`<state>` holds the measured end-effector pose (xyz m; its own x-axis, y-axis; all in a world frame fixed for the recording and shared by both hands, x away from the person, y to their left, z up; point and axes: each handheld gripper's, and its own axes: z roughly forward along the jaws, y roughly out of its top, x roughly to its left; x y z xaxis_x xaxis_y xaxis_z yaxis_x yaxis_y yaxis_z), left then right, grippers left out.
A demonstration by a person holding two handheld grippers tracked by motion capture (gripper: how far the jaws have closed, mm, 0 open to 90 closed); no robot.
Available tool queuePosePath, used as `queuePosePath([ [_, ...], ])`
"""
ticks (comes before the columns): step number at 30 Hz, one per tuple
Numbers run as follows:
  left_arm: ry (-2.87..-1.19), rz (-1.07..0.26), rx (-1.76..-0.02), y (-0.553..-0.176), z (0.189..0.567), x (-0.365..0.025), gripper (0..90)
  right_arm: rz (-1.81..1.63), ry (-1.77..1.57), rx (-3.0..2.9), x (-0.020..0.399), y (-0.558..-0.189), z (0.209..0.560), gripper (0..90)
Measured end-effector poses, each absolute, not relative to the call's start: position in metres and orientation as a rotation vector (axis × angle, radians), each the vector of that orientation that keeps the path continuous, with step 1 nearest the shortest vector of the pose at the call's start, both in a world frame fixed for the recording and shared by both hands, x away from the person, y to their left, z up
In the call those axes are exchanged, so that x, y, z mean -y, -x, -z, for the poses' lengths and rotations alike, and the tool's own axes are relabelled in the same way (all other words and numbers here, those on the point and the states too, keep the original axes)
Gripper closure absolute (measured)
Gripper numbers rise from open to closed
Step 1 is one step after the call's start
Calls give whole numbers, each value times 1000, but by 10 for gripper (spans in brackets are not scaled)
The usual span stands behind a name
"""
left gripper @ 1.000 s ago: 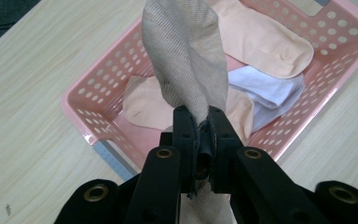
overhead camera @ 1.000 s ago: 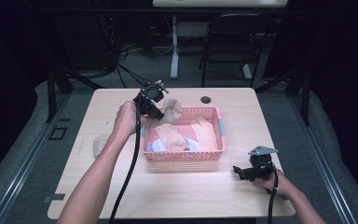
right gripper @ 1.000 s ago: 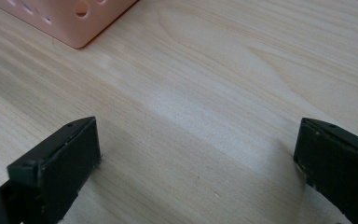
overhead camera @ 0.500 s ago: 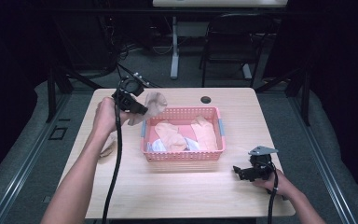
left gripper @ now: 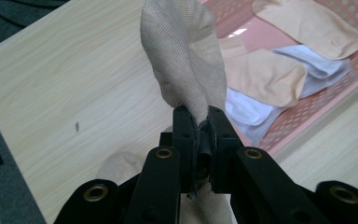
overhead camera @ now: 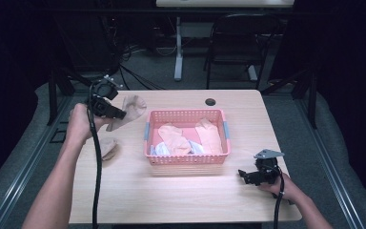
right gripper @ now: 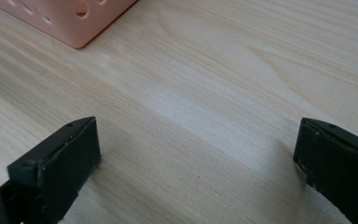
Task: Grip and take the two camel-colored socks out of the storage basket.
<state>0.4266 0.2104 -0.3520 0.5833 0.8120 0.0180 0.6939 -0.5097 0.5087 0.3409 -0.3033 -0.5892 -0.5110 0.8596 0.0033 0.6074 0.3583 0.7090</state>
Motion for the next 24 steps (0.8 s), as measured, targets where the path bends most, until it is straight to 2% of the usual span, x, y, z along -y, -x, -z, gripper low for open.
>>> queuePosePath([
  [15,-2296,-350,-1342,-420,369,-262,835,-940,-1286,-2257,303,-341,589,0],
  [20,-2277,-345,-1386,-420,384,-274,835,-940,-1286,-2256,303,-341,589,0],
  [24,-2278,-313,-1455,-423,413,-284,835,-940,-1287,-2257,303,-341,589,0],
])
